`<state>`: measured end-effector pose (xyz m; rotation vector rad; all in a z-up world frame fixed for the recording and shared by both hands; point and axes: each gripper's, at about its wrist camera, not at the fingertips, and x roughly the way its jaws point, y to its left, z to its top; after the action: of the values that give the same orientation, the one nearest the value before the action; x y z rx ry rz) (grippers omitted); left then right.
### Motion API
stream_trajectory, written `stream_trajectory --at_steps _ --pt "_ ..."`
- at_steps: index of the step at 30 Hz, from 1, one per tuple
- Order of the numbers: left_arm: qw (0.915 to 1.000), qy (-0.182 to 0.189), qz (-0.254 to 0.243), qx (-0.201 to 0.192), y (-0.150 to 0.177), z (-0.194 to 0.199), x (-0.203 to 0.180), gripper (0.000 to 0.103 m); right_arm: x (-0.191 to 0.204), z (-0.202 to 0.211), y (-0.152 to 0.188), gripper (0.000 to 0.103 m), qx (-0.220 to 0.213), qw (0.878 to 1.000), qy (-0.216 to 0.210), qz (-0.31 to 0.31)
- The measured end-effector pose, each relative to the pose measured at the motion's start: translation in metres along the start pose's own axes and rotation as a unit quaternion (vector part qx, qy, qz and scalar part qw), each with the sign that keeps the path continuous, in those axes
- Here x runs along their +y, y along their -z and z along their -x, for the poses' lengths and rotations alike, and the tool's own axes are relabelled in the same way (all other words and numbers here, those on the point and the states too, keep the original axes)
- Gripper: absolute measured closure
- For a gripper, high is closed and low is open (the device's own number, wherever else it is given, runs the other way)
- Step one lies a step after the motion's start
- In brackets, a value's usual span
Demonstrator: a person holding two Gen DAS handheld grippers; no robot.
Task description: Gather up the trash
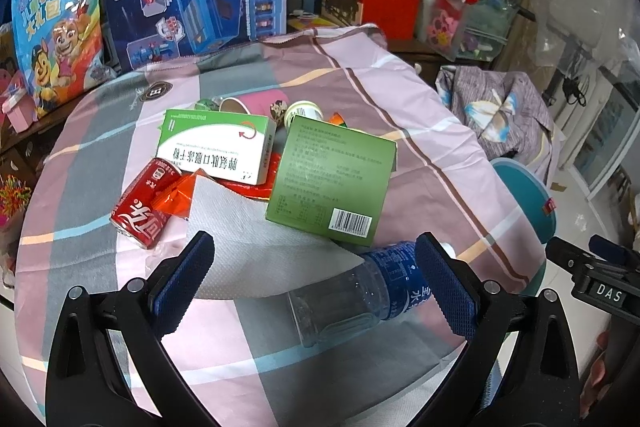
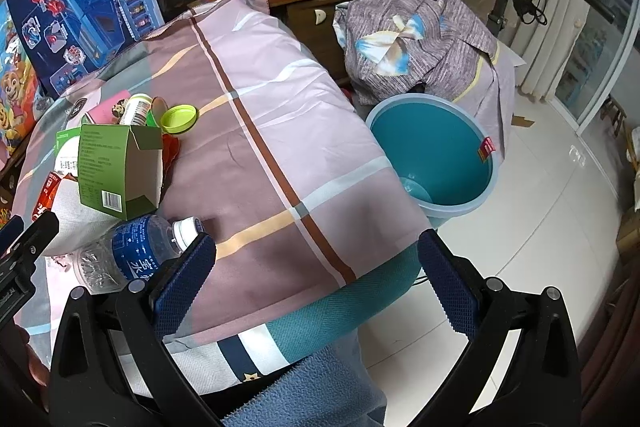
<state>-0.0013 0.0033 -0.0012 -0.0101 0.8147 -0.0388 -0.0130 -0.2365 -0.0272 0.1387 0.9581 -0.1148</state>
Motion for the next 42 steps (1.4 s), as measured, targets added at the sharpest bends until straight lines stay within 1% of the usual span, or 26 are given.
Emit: stream_trajectory --at_steps 14,24,28,31,33,38,42 --pt "1.0000 0.001 -0.001 0.001 0.000 0.000 -0.001 0.003 0.000 -0.003 0.003 0.006 0.005 1.000 0.003 0.001" --pt "0.9999 0.010 0.003 0.009 0.004 -0.005 0.002 0.003 0.006 -0.009 0.005 0.006 0.016 1.000 0.006 0.008" --pt "0.9998 0.013 0.005 0.015 0.004 -0.009 0.008 0.003 0.011 -0.011 0.004 0.006 0.027 1.000 -0.008 0.008" --pt "0.9993 0.028 0.016 0.020 0.003 -0.012 0.024 0.003 0.017 -0.012 0.004 0.006 0.037 0.999 -0.020 0.009" --pt "0.9991 0.029 0.017 0.024 0.003 -0.014 0.034 0.003 0.025 -0.014 0.005 0.006 0.043 0.999 -0.028 0.017" --pt "0.9985 0.007 0.028 0.048 0.015 -0.027 0.073 0.003 0.047 -0.023 0.011 0.006 0.070 0.995 -0.051 0.043" --pt "0.9966 -0.006 0.039 0.072 0.027 -0.039 0.097 0.003 0.067 -0.034 0.020 0.006 0.099 0.990 -0.082 0.057"
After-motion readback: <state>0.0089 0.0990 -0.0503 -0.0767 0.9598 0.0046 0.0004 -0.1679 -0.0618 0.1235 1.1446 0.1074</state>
